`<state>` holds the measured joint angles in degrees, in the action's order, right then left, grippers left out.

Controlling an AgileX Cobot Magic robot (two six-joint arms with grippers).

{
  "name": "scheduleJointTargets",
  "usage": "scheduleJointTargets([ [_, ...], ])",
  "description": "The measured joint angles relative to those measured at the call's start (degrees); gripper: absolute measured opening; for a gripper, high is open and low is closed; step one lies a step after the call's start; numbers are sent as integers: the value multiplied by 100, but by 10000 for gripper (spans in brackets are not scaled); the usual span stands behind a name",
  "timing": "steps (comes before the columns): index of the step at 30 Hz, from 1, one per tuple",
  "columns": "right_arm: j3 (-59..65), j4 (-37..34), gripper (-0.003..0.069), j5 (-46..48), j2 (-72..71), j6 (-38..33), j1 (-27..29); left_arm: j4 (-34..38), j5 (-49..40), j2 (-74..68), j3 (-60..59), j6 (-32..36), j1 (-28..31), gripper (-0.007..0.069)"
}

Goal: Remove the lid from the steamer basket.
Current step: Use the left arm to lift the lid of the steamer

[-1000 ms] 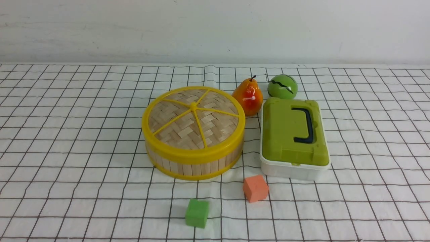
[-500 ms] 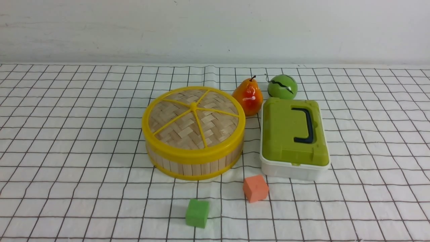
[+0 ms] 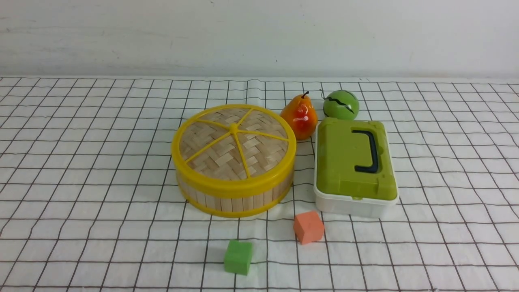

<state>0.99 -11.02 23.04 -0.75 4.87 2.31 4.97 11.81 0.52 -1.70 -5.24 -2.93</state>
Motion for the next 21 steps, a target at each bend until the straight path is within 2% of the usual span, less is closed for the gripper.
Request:
scheduleJointTargets([
  [6, 0, 0, 240, 0, 0, 0, 0, 53, 938, 0, 0, -249, 0, 109],
  [9, 0, 0, 240, 0, 0, 0, 0, 366, 1768, 0, 9, -1200, 0, 110],
  [11, 0, 0, 240, 0, 0, 0, 0, 494, 1823, 0, 148, -1653, 0, 101],
  [14, 0, 0, 240, 0, 0, 0, 0, 507, 1281, 0, 824, -1746, 0, 43],
  [16, 0, 0, 240, 0, 0, 0, 0, 499, 547, -81, 1450, -1495, 0, -13],
  [21, 0, -7, 240, 0, 0, 0, 0, 468, -1259, -1253, 3007, -684, 0, -13],
])
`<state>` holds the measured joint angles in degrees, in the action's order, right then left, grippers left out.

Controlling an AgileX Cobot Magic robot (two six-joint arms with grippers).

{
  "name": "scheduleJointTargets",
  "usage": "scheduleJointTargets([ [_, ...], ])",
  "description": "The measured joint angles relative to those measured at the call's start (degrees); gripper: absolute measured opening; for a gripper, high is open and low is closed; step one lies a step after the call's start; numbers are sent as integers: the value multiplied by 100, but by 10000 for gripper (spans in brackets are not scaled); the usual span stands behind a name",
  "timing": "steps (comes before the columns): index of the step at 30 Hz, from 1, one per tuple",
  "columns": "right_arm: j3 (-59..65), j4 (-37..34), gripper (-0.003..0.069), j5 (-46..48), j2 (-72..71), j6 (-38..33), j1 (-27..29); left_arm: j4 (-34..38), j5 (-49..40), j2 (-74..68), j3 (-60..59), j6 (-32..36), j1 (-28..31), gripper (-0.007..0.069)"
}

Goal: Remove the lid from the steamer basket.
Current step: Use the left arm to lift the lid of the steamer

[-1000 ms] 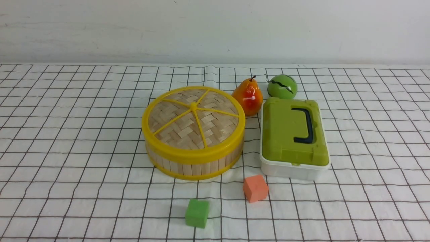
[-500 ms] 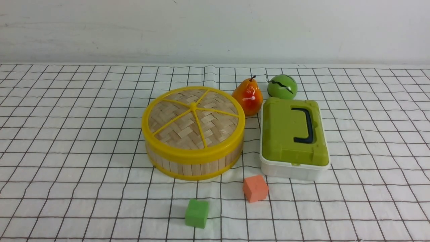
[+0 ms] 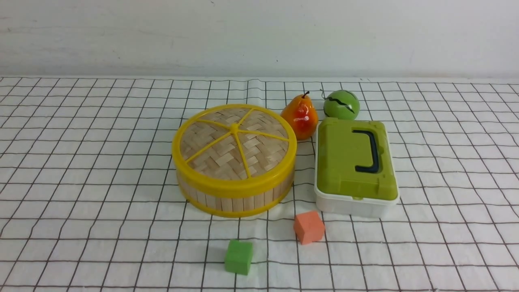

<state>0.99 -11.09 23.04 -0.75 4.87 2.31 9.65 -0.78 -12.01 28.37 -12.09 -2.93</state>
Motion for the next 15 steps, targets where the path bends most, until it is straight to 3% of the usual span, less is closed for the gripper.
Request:
scheduleJointTargets([
  [4, 0, 0, 240, 0, 0, 0, 0, 9, -447, -915, 262, 246, 0, -13],
  [7, 0, 0, 240, 0, 0, 0, 0, 200, -1350, -1918, 490, 370, 0, -13],
  [11, 0, 0, 240, 0, 0, 0, 0, 851, -3060, -3320, 1317, 891, 0, -13],
  [15, 0, 0, 240, 0, 0, 0, 0, 1846, -3932, -4494, 2174, 1754, 0, -13],
])
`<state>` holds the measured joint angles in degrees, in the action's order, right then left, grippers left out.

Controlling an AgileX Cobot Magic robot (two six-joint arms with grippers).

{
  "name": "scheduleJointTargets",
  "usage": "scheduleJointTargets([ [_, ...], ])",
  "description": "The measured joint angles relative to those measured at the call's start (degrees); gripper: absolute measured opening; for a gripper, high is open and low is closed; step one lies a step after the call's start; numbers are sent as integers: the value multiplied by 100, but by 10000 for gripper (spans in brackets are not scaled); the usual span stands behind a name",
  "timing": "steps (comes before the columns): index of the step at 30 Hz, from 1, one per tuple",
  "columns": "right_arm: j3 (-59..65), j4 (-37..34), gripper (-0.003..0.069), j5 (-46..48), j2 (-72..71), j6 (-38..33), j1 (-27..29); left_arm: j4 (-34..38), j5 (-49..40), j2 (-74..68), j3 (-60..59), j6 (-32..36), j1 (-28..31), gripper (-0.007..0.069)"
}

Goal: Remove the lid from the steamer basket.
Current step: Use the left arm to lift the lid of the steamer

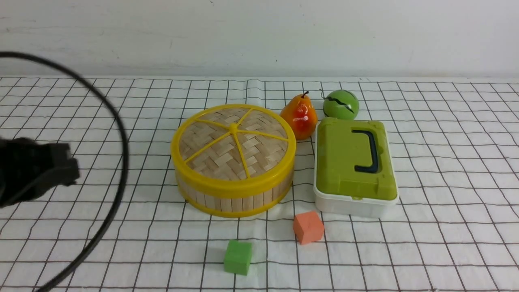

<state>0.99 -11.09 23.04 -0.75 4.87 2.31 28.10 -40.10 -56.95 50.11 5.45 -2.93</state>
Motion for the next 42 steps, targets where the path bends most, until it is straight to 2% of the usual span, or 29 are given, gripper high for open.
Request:
scheduleJointTargets([
  [5, 0, 5, 240, 0, 0, 0, 0, 1151, -334, -1381, 1073, 782, -9, -13],
  [9, 0, 5, 240, 0, 0, 0, 0, 1191, -433, -2176, 1843, 873, -342, -13],
  [11, 0, 5, 240, 0, 0, 0, 0, 962, -453, -2527, 2331, 879, -656, -13],
  [12, 0, 5, 240, 0, 0, 0, 0, 547, -453, -2921, 2830, 832, -1046, -13],
  [13, 0, 5, 240, 0, 0, 0, 0, 485, -453, -2964, 2830, 815, -1046, -13],
  [14, 0, 5, 240, 0, 0, 0, 0, -158, -462, -3298, 3286, 584, -1386, -13],
  [16, 0, 5, 240, 0, 0, 0, 0, -949, -468, -3678, 3707, 155, -1685, -12],
  [17, 0, 5, 240, 0, 0, 0, 0, -949, -468, -3714, 3745, 110, -1712, -12],
  [18, 0, 5, 240, 0, 0, 0, 0, -1610, -455, -3995, 4026, -222, -1908, -6],
  [22, 0, 5, 240, 0, 0, 0, 0, -2907, -493, -4598, 4561, -926, -2235, 76],
  [23, 0, 5, 240, 0, 0, 0, 0, -2947, -498, -4653, 4583, -997, -2245, 90],
  [24, 0, 5, 240, 0, 0, 0, 0, -3165, -505, -4832, 4740, -1218, -2303, 149],
  [27, 0, 5, 240, 0, 0, 0, 0, -3323, -470, -5174, 4949, -1491, -2326, 264],
  [30, 0, 5, 240, 0, 0, 0, 0, -3393, -445, -5492, 5116, -1551, -2326, 334],
  [35, 0, 0, 240, 0, 0, 0, 0, -3447, -268, -5877, 5287, -1556, -2326, 340],
  [42, 0, 5, 240, 0, 0, 0, 0, -3589, -23, -6130, 5283, -1556, -2326, 234],
])
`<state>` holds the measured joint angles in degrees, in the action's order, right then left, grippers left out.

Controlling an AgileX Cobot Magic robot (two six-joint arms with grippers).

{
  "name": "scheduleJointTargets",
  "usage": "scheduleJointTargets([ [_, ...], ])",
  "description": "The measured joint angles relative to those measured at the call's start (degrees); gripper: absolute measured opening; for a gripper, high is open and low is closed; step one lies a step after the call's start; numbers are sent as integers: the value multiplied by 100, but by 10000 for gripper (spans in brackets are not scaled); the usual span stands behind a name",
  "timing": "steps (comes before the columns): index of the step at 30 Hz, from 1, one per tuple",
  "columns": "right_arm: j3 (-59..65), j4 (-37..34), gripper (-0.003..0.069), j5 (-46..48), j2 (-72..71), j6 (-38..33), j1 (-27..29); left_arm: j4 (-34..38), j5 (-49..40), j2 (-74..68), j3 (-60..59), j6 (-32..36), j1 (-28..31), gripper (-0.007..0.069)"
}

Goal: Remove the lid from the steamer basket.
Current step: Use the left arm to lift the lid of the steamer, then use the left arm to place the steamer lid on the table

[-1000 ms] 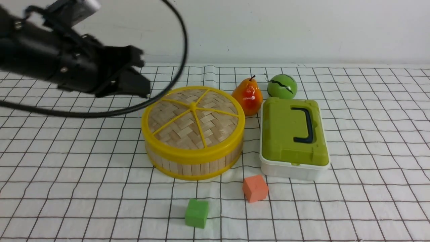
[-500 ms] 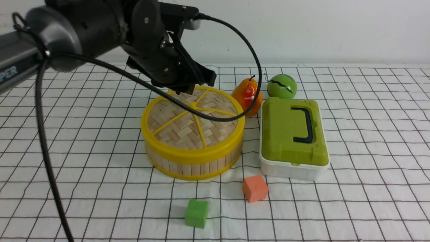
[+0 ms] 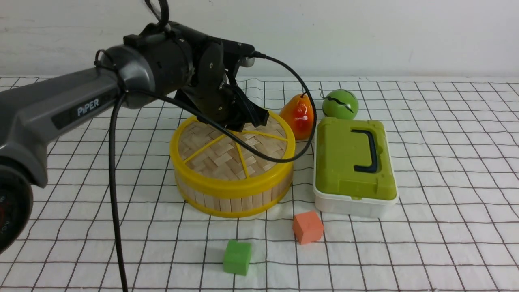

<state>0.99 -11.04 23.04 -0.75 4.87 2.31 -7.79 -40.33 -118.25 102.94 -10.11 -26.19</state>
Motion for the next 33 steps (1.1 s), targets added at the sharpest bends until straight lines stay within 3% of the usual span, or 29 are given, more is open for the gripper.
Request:
scheduleJointTargets([
  [9, 0, 0, 240, 0, 0, 0, 0, -62, 85, -57, 0, -245, 0, 101],
  [22, 0, 0, 240, 0, 0, 0, 0, -260, -15, 616, -6, -282, 10, 100],
  [27, 0, 0, 240, 0, 0, 0, 0, -631, -118, 1630, 19, -644, 585, 100],
  [33, 0, 0, 240, 0, 0, 0, 0, -887, -169, 1833, -579, -1152, 1788, 100],
])
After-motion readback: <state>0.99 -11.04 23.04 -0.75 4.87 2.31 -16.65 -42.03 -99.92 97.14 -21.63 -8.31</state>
